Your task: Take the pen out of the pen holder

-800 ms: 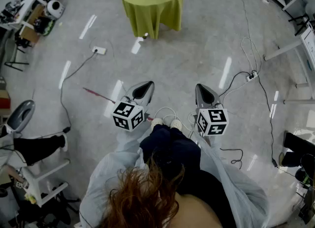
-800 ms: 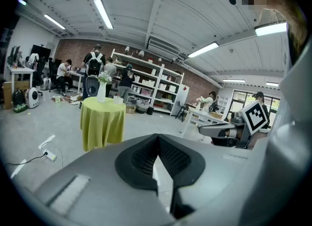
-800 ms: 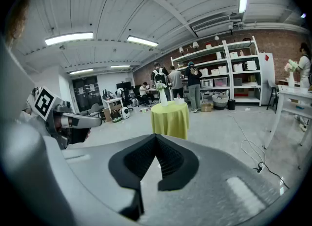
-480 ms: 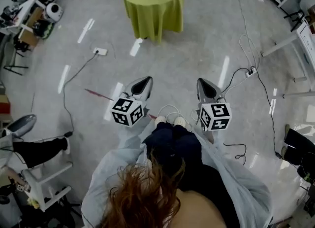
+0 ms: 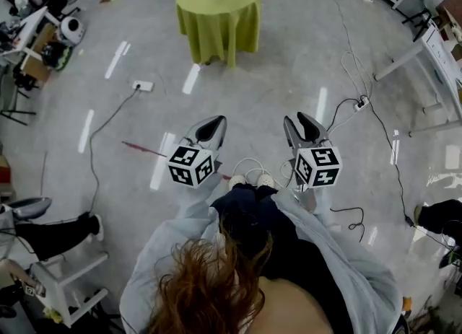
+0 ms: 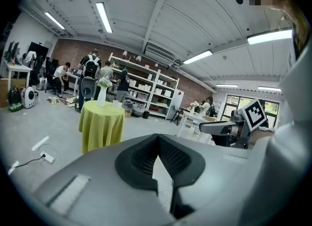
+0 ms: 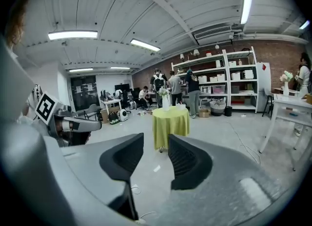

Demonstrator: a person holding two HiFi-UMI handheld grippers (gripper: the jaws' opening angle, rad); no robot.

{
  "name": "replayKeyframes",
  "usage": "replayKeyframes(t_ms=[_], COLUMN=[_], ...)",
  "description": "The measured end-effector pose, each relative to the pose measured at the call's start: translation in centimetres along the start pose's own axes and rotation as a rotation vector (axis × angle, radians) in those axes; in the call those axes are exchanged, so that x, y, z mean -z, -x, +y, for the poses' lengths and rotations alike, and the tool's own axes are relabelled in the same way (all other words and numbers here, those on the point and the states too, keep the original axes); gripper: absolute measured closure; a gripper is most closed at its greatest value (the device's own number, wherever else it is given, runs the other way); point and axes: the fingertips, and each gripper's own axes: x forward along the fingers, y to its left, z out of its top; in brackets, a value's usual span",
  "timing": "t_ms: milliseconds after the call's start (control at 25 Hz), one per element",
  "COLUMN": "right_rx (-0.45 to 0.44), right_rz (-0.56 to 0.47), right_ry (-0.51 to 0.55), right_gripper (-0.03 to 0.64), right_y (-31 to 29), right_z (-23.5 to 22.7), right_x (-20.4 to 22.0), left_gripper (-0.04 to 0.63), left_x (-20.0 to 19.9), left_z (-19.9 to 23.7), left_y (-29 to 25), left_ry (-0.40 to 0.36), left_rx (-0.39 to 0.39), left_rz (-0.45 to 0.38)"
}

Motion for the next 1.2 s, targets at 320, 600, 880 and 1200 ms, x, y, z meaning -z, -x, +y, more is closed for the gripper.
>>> replayKeyframes(t_ms=[320, 600, 880, 1200], right_rx=[-0.026, -0.032, -0.035, -0.057], right_rz=[0.01, 0.035, 0.008, -0.013], right_ry=[-0.038, -0.072, -0.072, -0.061], right_gripper=[0.307, 0.319, 0.337, 0.339], right_y=[-1.3, -2.3, -5.2, -9.7], right_z=[3.6, 3.9, 2.2, -0.6], right_x=[2.0, 2.4, 0.0, -3.3], left_gripper=[0.58, 0.58, 0.58, 0.58], left_x=[1.4, 1.7, 1.0, -2.0], left_z=[0.7, 2.5, 5.2, 8.1], left_y=[1.6, 2.2, 1.7, -2.6], left_ry=[-0.009, -0.006, 0.009, 0.024], left_rx=[0.039, 0.025, -0.03, -0.054], left_rz=[0.013, 0.036, 0.026, 0.011])
